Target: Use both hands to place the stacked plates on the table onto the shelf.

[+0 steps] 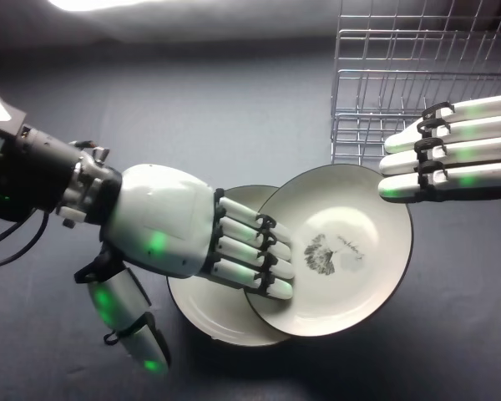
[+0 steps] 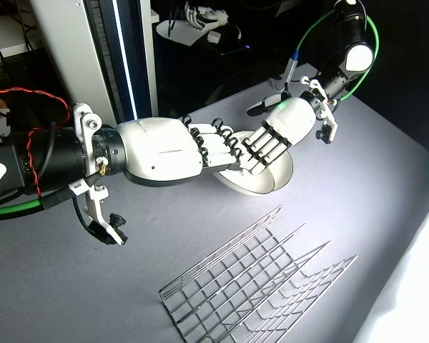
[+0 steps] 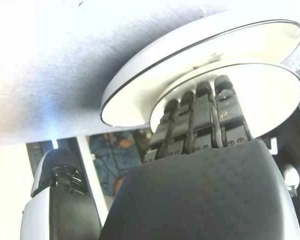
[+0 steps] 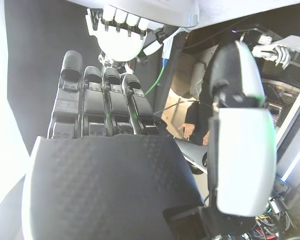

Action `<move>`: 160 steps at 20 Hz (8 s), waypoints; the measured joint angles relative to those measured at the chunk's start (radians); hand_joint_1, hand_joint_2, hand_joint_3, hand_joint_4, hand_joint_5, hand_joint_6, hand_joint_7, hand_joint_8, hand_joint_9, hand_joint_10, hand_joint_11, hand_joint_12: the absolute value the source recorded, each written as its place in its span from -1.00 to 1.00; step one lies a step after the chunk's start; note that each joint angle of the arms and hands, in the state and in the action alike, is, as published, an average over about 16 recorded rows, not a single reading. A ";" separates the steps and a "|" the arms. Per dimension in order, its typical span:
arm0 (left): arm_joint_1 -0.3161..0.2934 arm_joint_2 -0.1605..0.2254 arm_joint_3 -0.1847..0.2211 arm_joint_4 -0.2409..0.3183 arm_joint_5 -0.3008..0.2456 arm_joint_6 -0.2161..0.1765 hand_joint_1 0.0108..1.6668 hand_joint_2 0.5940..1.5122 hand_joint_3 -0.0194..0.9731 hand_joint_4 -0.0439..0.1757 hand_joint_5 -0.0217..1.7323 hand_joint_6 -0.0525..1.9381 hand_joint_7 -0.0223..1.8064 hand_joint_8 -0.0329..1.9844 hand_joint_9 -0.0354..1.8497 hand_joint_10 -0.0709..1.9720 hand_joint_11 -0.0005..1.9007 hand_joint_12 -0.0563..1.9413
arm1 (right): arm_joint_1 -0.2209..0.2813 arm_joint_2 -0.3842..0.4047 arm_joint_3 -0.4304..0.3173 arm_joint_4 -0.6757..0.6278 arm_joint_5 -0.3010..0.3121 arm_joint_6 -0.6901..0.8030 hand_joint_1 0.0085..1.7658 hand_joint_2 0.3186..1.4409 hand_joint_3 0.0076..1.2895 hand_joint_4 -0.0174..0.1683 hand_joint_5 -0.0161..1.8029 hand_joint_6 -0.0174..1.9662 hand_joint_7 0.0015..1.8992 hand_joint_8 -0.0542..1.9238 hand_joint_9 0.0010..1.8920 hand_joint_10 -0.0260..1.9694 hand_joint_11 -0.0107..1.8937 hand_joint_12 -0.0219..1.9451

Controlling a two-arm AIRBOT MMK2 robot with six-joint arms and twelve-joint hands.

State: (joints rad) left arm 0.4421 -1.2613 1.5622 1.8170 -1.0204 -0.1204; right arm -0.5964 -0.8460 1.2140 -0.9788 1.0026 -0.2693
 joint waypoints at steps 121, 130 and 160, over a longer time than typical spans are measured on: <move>-0.245 0.348 0.025 -0.004 0.010 -0.100 -1.00 -0.13 -0.92 -0.58 -0.95 -0.93 -0.95 -0.96 -0.94 -0.92 -0.99 -0.94 | 0.443 -0.149 -0.012 1.049 -0.617 0.027 0.56 0.20 -0.99 -0.90 -0.06 0.05 0.07 0.02 0.02 0.14 -0.08 0.40; -0.230 0.337 0.024 -0.022 0.012 -0.089 -1.00 -0.13 -0.92 -0.58 -0.95 -0.93 -0.95 -0.96 -0.94 -0.92 -0.99 -0.94 | 0.359 -0.131 0.049 1.056 -0.586 0.029 0.55 0.23 -0.99 -0.90 -0.07 0.05 0.06 0.04 0.02 0.15 -0.10 0.41; 0.047 0.283 -0.145 -0.224 0.123 0.030 -0.99 -0.09 -0.92 -0.58 -0.95 -0.93 -0.96 -0.96 -0.94 -0.92 -0.98 -0.93 | 0.215 -0.118 0.068 0.769 -0.447 0.021 -0.11 0.04 -0.99 -0.85 -0.88 -0.94 -0.89 -0.95 -0.91 -0.92 -0.98 -0.62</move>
State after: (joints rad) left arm 0.4890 -0.9783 1.4171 1.5929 -0.8970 -0.0905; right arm -0.3816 -0.9643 1.2825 -0.2098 0.5556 -0.2479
